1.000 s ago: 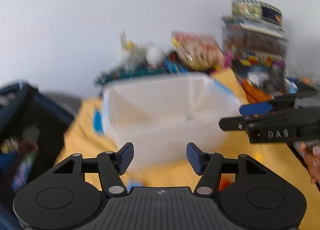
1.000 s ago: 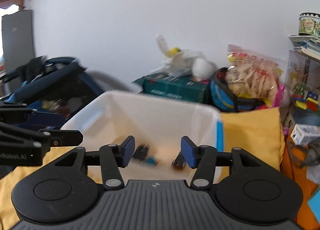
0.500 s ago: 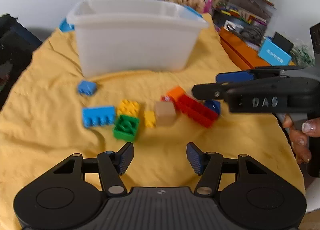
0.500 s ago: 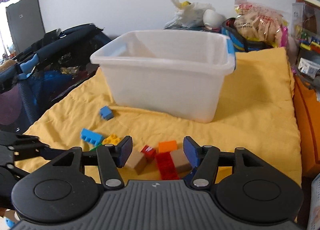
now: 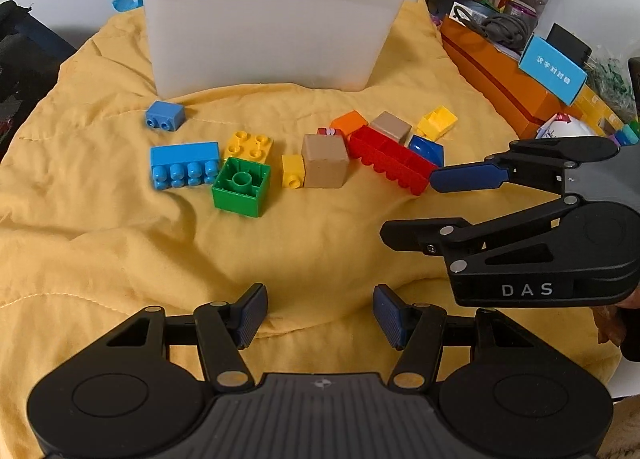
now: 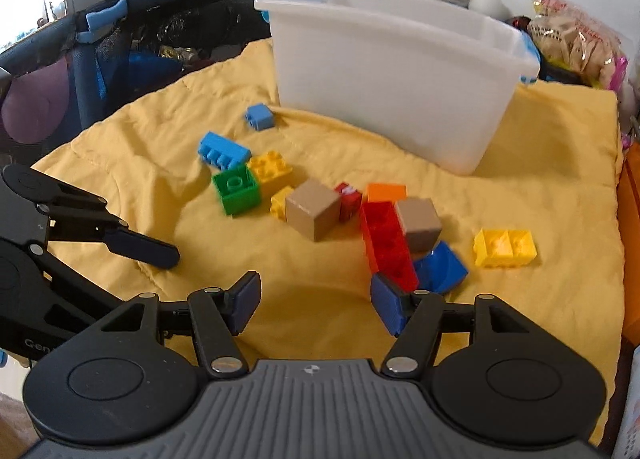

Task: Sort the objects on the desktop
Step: 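Move both grippers back toward the brick pile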

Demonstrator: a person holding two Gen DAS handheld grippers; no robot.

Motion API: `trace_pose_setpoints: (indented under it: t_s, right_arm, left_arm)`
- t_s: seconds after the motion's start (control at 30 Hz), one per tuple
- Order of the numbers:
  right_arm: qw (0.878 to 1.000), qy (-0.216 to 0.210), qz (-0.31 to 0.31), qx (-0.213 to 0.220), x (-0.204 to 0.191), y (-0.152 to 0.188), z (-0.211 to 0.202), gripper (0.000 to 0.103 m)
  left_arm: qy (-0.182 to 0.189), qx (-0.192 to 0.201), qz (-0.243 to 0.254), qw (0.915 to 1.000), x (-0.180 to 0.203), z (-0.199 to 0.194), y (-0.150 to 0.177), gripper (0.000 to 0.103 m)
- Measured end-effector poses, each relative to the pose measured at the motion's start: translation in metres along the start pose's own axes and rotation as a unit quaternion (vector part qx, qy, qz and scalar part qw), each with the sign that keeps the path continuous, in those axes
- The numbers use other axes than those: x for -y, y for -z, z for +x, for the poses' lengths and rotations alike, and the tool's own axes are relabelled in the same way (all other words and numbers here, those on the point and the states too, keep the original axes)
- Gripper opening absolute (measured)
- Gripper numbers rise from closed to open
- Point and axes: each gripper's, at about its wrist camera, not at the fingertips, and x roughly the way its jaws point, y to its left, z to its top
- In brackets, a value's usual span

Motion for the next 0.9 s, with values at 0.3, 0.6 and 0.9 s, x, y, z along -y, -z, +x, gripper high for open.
trace_pose_setpoints:
  t_s: [0.3,0.6,0.9]
  right_arm:
    - [1.000,0.012,0.014,0.011,0.002,-0.002,-0.005,0.067]
    - [0.998,0.015,0.062,-0.002,0.017,0.001,0.000,0.068]
    - [0.997,0.028,0.076,-0.013,0.020,0.003,0.005,0.069]
  left_arm:
    - [-0.018,0.012,0.004,0.9997,0.000,-0.004,-0.004,0.062]
    - [0.010,-0.028,0.012,0.9995,0.000,0.003,-0.004,0.063]
    - [-0.027,0.011,0.027,0.9992,-0.006,-0.009,-0.013,0.063]
